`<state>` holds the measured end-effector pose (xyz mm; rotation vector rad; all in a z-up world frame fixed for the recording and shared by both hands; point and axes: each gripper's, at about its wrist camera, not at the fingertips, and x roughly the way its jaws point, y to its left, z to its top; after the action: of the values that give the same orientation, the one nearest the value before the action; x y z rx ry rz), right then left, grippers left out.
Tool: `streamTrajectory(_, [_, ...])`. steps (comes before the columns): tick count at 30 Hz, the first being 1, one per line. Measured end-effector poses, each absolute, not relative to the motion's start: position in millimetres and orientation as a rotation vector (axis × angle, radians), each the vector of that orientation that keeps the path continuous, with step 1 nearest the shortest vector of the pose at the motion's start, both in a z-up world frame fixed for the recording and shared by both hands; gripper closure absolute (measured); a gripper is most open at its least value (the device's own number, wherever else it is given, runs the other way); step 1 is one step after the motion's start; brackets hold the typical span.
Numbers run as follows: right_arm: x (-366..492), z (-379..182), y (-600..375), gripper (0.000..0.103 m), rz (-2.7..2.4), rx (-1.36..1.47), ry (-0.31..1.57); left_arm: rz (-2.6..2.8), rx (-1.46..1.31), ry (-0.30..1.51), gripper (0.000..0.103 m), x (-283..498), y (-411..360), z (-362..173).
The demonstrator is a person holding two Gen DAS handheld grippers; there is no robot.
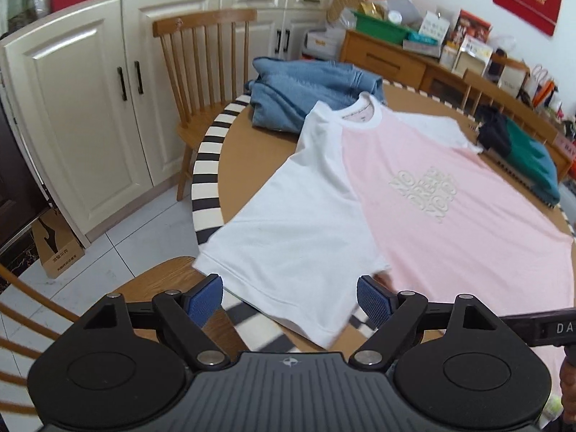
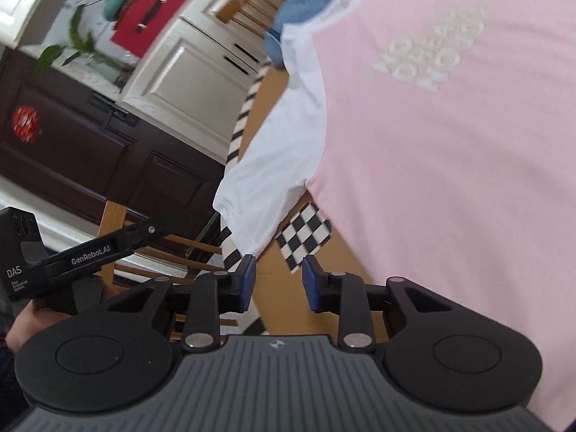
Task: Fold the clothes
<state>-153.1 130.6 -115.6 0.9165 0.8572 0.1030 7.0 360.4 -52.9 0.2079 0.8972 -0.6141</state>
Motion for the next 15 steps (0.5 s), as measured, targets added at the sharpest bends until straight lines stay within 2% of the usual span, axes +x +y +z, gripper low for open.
streamTrajectory(3, [-136.8, -117.5, 140.6, 0.072, 0.08, 0.908, 0.881, -0.681, 0.28, 0.898, 0.021, 36.5, 360.3, -58.5])
streamTrajectory(5, [-130.6, -116.8, 145.2, 0.072, 0.05, 0.916, 0.872, -0.742, 0.304, 0.899, 0.032, 55.6, 362.4, -61.9])
streamTrajectory(15, [-111.3, -124.8, 196.8, 0.072, -0.243, 1.01, 0.733, -1.173, 0.321, 1.026, 0.045, 145.8, 375.5, -90.5])
